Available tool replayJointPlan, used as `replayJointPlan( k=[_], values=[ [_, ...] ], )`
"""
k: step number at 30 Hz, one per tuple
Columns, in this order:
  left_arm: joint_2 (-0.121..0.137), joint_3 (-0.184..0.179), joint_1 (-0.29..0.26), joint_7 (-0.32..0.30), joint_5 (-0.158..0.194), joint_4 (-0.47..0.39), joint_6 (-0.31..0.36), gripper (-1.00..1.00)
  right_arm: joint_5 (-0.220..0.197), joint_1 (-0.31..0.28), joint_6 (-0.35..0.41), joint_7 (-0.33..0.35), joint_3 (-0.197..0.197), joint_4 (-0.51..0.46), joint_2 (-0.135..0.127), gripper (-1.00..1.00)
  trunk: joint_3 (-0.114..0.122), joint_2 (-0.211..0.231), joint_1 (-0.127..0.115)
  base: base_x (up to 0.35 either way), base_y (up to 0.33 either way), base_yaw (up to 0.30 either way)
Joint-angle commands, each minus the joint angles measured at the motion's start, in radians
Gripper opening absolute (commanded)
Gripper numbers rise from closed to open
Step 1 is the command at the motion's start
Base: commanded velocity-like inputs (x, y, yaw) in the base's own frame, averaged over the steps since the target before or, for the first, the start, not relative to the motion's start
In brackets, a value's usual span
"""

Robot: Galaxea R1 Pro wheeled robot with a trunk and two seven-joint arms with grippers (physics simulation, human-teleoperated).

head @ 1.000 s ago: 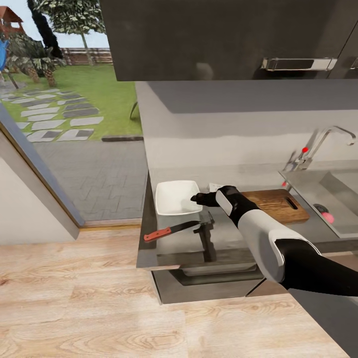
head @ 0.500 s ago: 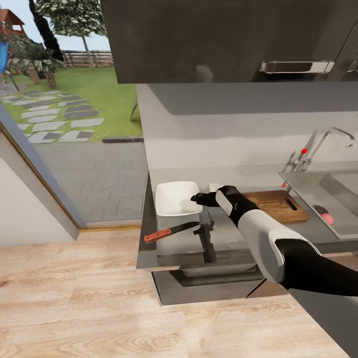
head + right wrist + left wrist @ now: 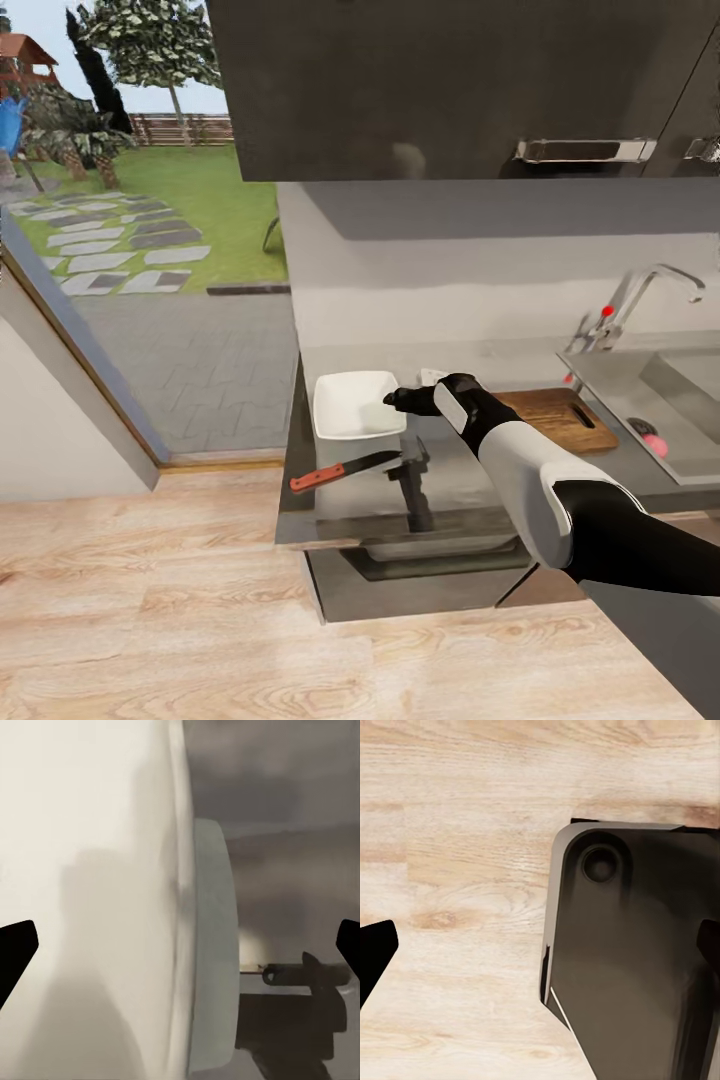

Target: In the kitchen, take the Vidalia onion out of the sink, dice it on the chopping board with the paring knife, put the diced onion into the bowl on the countertop, then place both the paring knife and the chopping board into the sink.

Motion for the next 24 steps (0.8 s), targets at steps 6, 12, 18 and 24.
replayJointPlan(
  k=[6,12,18,24],
  values=[
    [0.000,0.001,0.000,0.000,0.001,0.000,-0.003,1.00,-0.002,-0.001,0.005,0.000,-0.007,-0.001,0.000,1.00,0.008,-0.002,0.001,-0.188,0.000,0.000],
    [0.000,0.002,0.000,0.000,0.001,0.000,-0.003,1.00,-0.002,-0.001,0.005,0.000,-0.007,-0.001,0.000,1.00,0.017,-0.002,0.001,-0.316,0.000,0.000],
    [0.000,0.002,0.000,0.000,0.001,0.000,-0.003,1.00,-0.002,-0.001,0.005,0.000,-0.007,-0.001,0.000,1.00,0.027,-0.002,0.001,-0.334,0.000,0.000],
    [0.000,0.002,0.000,0.000,0.001,0.000,-0.003,1.00,-0.002,-0.001,0.005,0.000,-0.007,-0.001,0.000,1.00,0.036,-0.002,0.001,-0.336,0.000,0.000]
  ],
)
